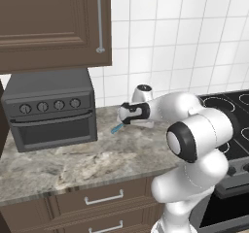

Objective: Put the eggplant and tomato in the pot. Retrieve the spatula and lightly stir the vegetables in the pot.

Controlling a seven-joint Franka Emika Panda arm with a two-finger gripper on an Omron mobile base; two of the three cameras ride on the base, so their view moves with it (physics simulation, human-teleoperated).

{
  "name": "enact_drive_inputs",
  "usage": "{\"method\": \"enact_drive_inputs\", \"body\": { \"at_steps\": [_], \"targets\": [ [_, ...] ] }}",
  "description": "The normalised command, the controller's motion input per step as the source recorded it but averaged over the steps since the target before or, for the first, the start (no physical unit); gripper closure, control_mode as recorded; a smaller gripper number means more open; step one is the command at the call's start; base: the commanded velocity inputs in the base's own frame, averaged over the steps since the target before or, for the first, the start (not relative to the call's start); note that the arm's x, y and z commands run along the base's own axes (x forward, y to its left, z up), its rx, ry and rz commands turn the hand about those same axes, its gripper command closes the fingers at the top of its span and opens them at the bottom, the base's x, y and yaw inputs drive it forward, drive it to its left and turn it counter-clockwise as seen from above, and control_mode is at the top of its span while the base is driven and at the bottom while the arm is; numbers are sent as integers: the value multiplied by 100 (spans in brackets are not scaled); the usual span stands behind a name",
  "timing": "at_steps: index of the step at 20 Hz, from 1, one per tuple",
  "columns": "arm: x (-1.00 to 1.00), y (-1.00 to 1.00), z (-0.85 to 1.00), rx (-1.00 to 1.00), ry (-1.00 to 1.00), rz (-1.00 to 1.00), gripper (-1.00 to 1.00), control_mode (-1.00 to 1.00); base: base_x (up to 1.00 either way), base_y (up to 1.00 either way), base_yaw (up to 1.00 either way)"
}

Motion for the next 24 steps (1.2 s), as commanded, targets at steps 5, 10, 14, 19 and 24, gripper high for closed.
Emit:
{"method": "enact_drive_inputs", "body": {
  "at_steps": [5,10,14,19,24],
  "targets": [
    [22,16,-8,0,0,-4,-100,-100,0,0,0],
    [21,14,0,1,0,-4,-100,-100,0,0,0],
    [9,11,-6,2,0,-4,-100,-100,0,0,0],
    [1,6,-33,1,1,-3,-100,-100,0,0,0],
    [2,8,-29,0,1,-1,-100,-100,0,0,0]
  ]
}}
